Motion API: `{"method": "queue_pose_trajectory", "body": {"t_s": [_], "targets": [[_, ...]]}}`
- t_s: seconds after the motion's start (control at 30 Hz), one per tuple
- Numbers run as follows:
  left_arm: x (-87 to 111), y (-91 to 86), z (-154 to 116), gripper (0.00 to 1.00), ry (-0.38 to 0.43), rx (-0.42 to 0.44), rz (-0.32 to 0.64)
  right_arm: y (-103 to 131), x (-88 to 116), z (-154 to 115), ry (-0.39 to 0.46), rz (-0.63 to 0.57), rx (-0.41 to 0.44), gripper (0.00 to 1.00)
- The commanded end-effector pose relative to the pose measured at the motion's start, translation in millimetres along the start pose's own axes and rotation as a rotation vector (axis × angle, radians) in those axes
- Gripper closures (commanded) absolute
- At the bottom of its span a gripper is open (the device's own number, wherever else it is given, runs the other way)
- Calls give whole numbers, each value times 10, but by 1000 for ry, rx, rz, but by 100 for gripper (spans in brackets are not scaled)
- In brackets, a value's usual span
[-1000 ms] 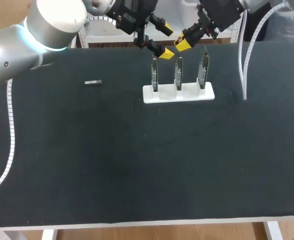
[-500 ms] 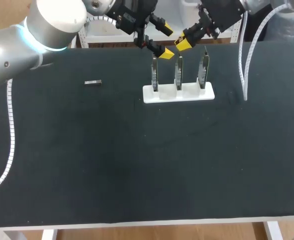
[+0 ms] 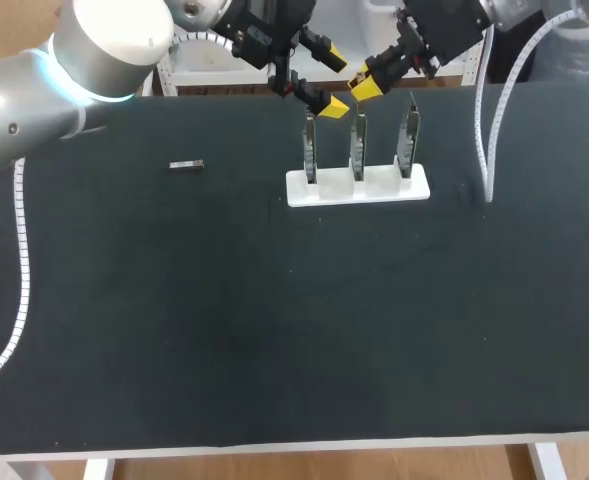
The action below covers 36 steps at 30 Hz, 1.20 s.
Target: Pick up the optical module with the left hand, and insert it into the network port with the right hand.
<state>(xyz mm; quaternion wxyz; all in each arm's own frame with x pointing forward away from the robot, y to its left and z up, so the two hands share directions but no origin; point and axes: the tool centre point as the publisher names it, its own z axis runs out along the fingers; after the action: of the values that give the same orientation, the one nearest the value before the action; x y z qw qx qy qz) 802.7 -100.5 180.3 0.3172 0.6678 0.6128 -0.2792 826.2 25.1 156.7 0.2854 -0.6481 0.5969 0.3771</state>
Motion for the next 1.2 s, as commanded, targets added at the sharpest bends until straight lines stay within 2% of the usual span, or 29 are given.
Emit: {"method": "queue_pose_trajectory", "body": {"t_s": [0.03,0.93,1.2], "targets": [[-8,-5,1,0,4,-1,-1,-59,-12,-25,0,-1,-100,100],[-8,-5,1,0,4,-1,-1,-95,65,-22,9,22,-91,100],[-8,-5,1,0,4,-1,-1,-58,70,20,-28,7,-77,100]]}}
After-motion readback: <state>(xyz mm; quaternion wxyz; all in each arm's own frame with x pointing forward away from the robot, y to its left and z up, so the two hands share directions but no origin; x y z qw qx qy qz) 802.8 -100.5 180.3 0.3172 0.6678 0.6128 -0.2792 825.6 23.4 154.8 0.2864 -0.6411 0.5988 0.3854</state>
